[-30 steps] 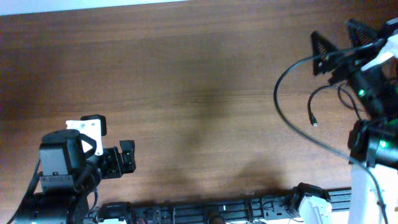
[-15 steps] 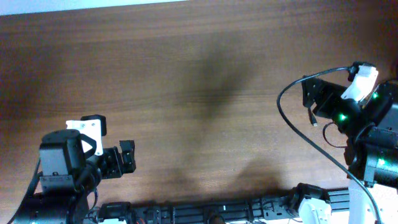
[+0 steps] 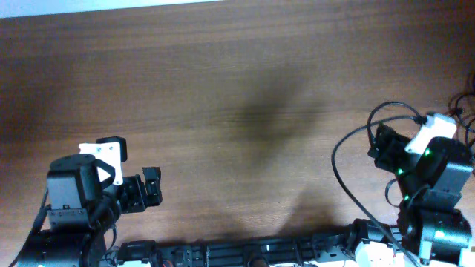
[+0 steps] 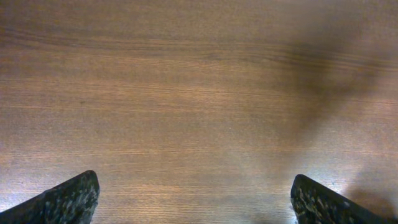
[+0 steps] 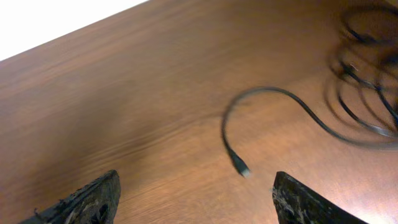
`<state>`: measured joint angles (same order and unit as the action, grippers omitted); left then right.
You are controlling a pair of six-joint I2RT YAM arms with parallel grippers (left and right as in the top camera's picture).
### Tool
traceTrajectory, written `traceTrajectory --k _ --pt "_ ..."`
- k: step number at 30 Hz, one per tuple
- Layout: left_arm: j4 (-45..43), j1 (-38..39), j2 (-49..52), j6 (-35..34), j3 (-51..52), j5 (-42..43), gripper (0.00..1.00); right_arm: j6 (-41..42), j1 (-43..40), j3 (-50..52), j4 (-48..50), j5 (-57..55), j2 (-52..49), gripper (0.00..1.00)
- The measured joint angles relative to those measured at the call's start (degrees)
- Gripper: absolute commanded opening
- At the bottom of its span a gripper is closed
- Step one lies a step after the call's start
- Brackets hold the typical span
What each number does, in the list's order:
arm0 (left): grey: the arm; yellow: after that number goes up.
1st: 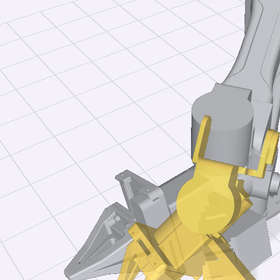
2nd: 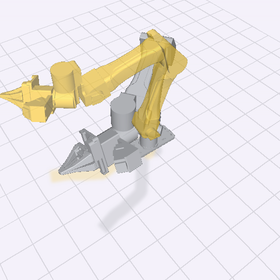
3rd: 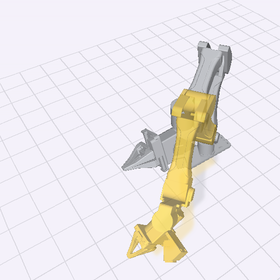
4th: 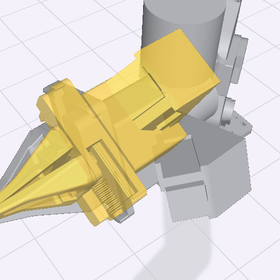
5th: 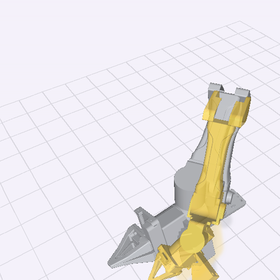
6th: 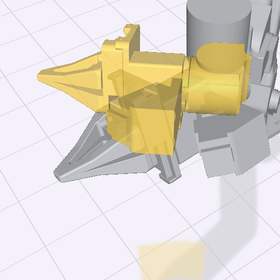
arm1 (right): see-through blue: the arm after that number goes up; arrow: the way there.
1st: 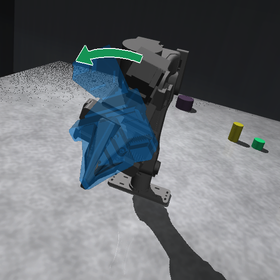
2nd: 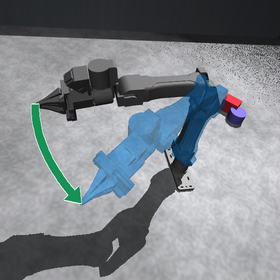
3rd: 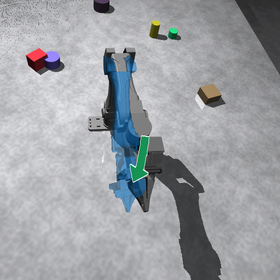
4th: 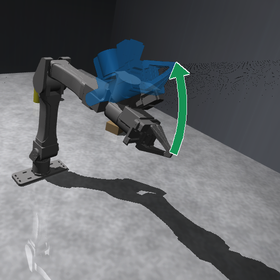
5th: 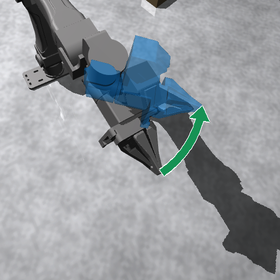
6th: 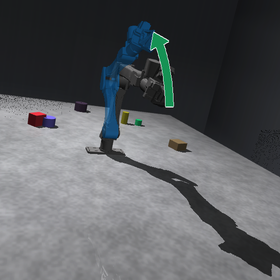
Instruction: Untangle cables
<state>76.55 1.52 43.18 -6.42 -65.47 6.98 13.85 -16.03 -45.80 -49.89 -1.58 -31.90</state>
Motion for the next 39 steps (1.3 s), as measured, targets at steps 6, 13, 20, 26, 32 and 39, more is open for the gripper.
traceTrajectory --k 6,13,20,26,32,39 --pt "0.0 0.0 0.0 0.0 0.0 0.0 0.99 11.6 0.0 9.0 8.6 -2.0 -0.2 0.81" --pt "0.0 0.0 0.0 0.0 0.0 0.0 0.99 14.7 0.1 9.7 12.0 1.9 -4.3 0.81" --pt "0.0 0.0 0.0 0.0 0.0 0.0 0.99 17.4 0.1 9.7 15.7 3.9 -9.3 0.81" --pt "0.0 0.0 0.0 0.0 0.0 0.0 0.99 21.4 0.1 9.7 16.5 5.4 -9.4 0.81" --pt "0.0 0.0 0.0 0.0 0.0 0.0 0.99 9.8 0.1 9.7 18.8 8.1 -13.4 0.81" --pt "0.0 0.0 0.0 0.0 0.0 0.0 0.99 -8.6 0.1 9.7 20.0 9.2 -18.0 0.78"
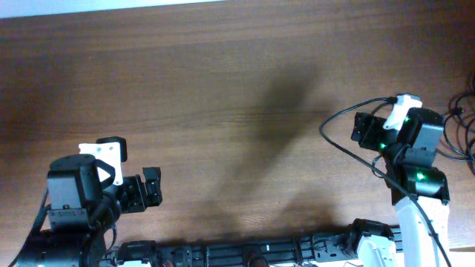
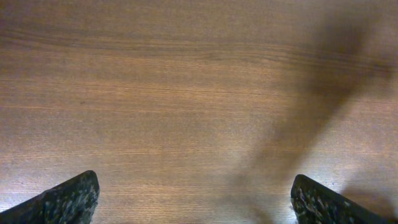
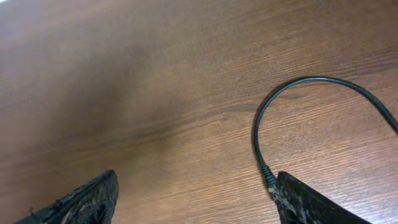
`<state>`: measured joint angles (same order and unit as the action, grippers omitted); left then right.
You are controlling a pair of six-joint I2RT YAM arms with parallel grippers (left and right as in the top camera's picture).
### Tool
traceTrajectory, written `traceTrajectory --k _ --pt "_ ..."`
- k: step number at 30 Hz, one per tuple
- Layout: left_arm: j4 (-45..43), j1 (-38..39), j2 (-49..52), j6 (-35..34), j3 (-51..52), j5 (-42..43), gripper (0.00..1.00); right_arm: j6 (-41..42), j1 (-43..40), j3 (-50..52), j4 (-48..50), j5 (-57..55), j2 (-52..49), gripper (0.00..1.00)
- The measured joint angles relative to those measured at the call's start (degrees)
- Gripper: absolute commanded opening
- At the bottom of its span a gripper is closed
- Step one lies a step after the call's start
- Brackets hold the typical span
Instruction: Untangle cables
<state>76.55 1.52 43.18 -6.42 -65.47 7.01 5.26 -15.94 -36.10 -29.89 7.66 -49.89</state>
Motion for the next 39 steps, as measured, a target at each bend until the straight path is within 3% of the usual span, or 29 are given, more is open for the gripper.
traceTrajectory --k 10,19,39 --pt "0.0 0.0 0.0 0.0 0.0 0.0 0.99 -11.0 -9.7 0.0 -0.5 0.7 -10.9 0.70" --pt "0.0 0.0 0.0 0.0 0.0 0.0 0.99 -20.3 -10.8 0.0 5.4 1.6 -17.8 0.65" --pt "0.0 0.0 0.0 0.0 0.0 0.0 0.99 -23.5 -10.8 0.0 14.4 1.5 -33.5 0.60"
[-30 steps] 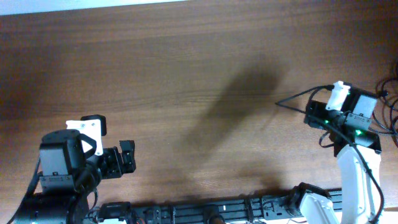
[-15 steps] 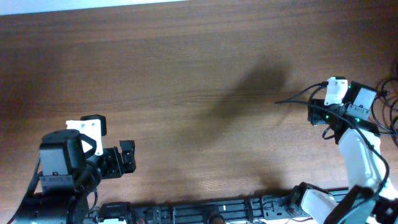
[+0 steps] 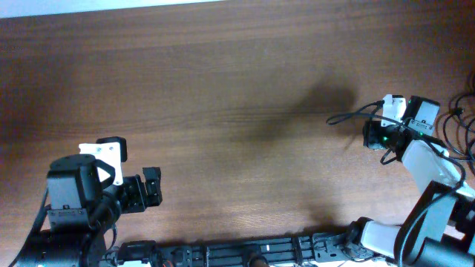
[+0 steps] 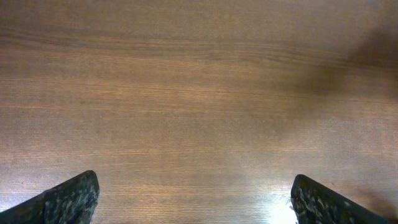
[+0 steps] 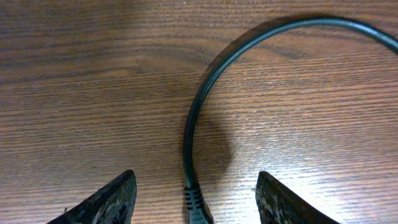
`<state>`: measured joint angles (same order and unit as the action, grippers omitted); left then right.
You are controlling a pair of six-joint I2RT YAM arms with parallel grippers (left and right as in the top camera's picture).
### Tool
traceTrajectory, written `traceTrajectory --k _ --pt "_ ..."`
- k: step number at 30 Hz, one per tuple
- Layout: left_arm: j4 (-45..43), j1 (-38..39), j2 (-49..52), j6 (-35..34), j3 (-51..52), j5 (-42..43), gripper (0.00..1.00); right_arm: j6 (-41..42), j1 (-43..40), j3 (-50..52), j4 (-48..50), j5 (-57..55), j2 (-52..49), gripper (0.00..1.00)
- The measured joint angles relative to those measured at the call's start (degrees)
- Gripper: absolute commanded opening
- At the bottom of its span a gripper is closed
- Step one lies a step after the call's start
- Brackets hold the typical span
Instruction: Untangle cables
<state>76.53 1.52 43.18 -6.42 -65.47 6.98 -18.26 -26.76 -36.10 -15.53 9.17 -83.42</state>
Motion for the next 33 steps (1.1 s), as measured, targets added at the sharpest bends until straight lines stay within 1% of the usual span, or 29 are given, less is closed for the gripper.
traceTrajectory --k 4,6,7,10,11,12,14,16,17,24,28,32,33 --pt "0.0 0.0 0.0 0.0 0.0 0.0 0.99 0.0 0.0 0.0 0.9 0.0 -2.0 0.58" --pt "0.0 0.0 0.0 0.0 0.0 0.0 0.99 -0.1 0.0 0.0 1.5 0.0 -3.2 0.39" --pt "0.0 0.0 0.0 0.0 0.0 0.0 0.99 0.0 0.0 0.0 1.5 0.0 -3.6 0.36" --pt "0.0 0.0 0.0 0.0 0.0 0.0 0.99 -0.2 -0.1 0.0 2.0 0.0 -4.7 0.37" --pt "0.0 0.0 0.0 0.0 0.0 0.0 0.99 -0.1 -0.1 0.0 2.1 0.0 -4.7 0.28" --pt "0.0 0.0 0.0 0.0 0.0 0.0 0.99 -0.2 -0.1 0.0 2.3 0.0 -4.8 0.24" --pt "0.0 0.0 0.0 0.0 0.0 0.0 0.99 -0.1 -0.1 0.0 2.5 0.2 -4.9 0.21" --pt "0.0 0.0 0.0 0.0 0.0 0.0 0.99 -0.1 -0.1 0.0 2.5 0.4 -4.9 0.06" --pt "0.0 0.0 0.0 0.0 0.0 0.0 0.99 -0.3 -0.1 0.0 2.5 0.5 -4.9 0.04" --pt "0.0 0.0 0.0 0.0 0.0 0.0 0.99 1.2 -0.1 -0.1 2.3 0.7 -4.9 0.04" --pt "0.0 0.0 0.0 0.0 0.0 0.0 0.99 8.4 -0.1 -2.0 0.8 0.7 -4.9 0.04" --pt "0.0 0.0 0.0 0.0 0.0 0.0 0.99 16.7 -0.2 -9.5 -3.0 0.6 -4.3 0.04" --pt "0.0 0.0 0.0 0.0 0.0 0.0 0.99 18.2 -0.3 -10.1 -3.4 0.7 -4.2 0.04"
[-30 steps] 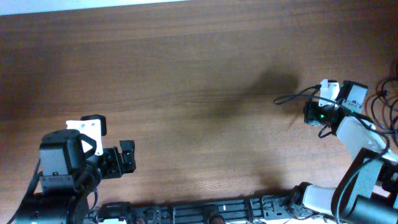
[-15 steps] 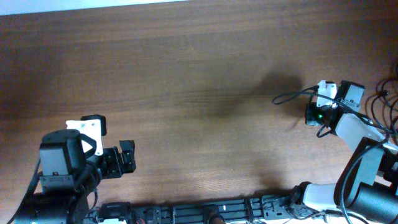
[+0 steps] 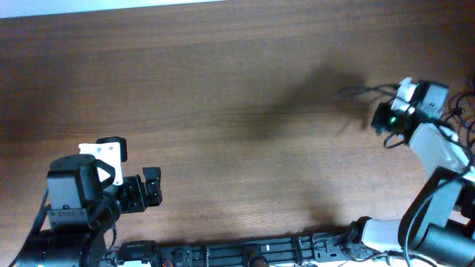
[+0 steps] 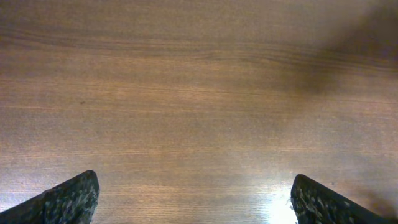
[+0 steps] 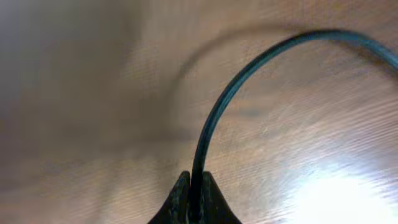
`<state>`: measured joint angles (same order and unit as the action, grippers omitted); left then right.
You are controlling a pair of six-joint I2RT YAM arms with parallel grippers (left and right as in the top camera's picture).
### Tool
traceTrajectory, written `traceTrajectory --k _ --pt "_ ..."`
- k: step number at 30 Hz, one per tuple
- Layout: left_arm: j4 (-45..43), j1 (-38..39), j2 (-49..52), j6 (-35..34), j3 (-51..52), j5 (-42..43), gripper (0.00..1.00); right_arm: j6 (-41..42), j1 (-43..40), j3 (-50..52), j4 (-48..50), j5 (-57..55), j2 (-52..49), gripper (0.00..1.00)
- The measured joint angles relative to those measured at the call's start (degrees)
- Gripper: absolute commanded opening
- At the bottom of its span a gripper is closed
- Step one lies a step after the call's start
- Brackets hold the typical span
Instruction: Untangle cables
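Observation:
A black cable point(image 5: 249, 68) arcs up and to the right from my right gripper point(image 5: 193, 199), which is shut on its end and holds it above the wooden table point(image 3: 223, 89). From overhead the right gripper point(image 3: 384, 121) is at the far right, with the cable point(image 3: 356, 92) looping out to its left. More tangled black cables point(image 3: 464, 111) lie at the right edge, mostly out of view. My left gripper point(image 4: 193, 199) stands open over bare wood near the front left, its fingers point(image 4: 65, 199) wide apart; overhead shows it point(image 3: 151, 187) there too.
The wooden table's far edge runs along the top of the overhead view. A black rail point(image 3: 245, 252) with the arm bases lies along the front edge. The right arm's body point(image 3: 438, 163) stretches from the front right toward the cable pile.
My right gripper was open low over the cable end; now it is shut on the cable and sits a little farther right and back. The left arm has not moved.
My right gripper was open, seen high above the loose cable end at the table's right side. It then stood closer to the cable, then low with the end between its open fingers. Now it grips the cable. The left gripper stayed open throughout.

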<state>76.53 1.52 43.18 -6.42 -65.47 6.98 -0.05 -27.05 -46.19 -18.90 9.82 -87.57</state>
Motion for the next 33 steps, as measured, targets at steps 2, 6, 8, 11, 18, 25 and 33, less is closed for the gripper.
traceTrajectory --k 2,6,8,11,18,25,33 --pt "0.0 0.0 0.0 0.0 0.0 0.0 0.99 2.4 -2.2 -6.1 -2.9 0.0 1.8 0.04" --pt "0.0 0.0 0.0 0.0 0.0 0.0 0.99 4.2 -9.0 -10.9 -3.6 0.2 3.8 0.04" --pt "0.0 0.0 0.0 0.0 0.0 0.0 0.99 4.3 -13.5 -11.8 -3.5 0.2 4.5 0.04" --pt "0.0 0.0 0.0 0.0 0.0 0.0 0.99 4.1 -21.0 -12.4 -3.6 0.4 4.7 0.04" --pt "0.0 0.0 0.0 0.0 0.0 0.0 0.99 3.9 -35.1 -12.5 -2.0 0.5 4.7 0.37" --pt "0.0 0.0 0.0 0.0 0.0 0.0 0.99 3.6 -38.0 -12.5 1.0 8.7 4.7 0.99" --pt "0.0 0.0 0.0 0.0 0.0 0.0 0.99 3.7 -31.2 -12.5 10.6 22.6 11.9 0.99"
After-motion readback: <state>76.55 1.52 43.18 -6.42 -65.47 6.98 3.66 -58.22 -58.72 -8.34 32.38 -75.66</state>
